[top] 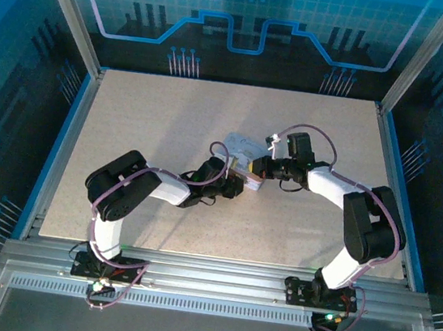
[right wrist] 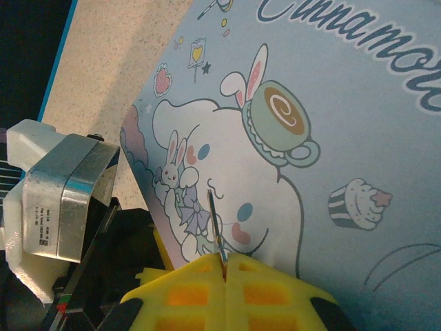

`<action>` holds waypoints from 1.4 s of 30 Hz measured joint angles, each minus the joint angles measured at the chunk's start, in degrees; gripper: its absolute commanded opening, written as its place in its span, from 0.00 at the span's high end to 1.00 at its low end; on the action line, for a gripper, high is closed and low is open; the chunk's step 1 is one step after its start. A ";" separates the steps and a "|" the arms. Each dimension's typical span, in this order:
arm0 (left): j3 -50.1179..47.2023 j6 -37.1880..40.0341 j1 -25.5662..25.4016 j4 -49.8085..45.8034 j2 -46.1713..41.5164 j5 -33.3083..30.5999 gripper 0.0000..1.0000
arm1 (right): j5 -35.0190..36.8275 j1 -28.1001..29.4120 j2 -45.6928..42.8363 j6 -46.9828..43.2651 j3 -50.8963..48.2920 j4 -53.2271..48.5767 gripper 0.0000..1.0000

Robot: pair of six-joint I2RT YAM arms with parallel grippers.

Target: Unlock the padlock with the key

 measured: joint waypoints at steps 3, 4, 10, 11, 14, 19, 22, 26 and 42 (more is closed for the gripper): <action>0.00 -1.05 0.00 0.07 0.00 -0.04 0.68 | 0.04 0.09 0.00 0.00 0.00 0.02 1.00; -0.02 -1.31 -0.02 0.22 0.00 -0.04 0.67 | 0.04 0.09 0.00 0.00 0.00 0.02 1.00; -0.04 -3.34 -0.11 0.48 0.00 -0.44 0.67 | 0.24 0.33 -0.02 0.04 -0.22 0.44 1.00; -0.04 -3.67 -0.11 0.50 0.00 -0.48 0.67 | 0.22 0.33 -0.02 0.11 -0.44 0.79 1.00; -0.04 -4.55 -0.11 0.63 0.00 -0.90 0.66 | 0.22 0.35 -0.02 0.22 -0.70 1.51 1.00; -0.07 -6.64 -0.17 0.83 0.00 -1.73 0.66 | 0.24 0.42 -0.02 0.24 -0.74 1.75 1.00; -0.07 -7.69 -0.17 0.85 0.00 -1.97 0.69 | 0.44 0.59 -0.02 0.22 -0.76 1.95 1.00; -0.07 -8.92 -0.15 0.83 0.00 -1.99 0.74 | 0.81 0.72 -0.13 0.35 -0.92 2.19 1.00; -0.50 -9.64 -0.15 0.85 -1.18 -1.53 0.82 | 1.31 1.42 -7.23 -0.79 -1.49 -0.98 1.00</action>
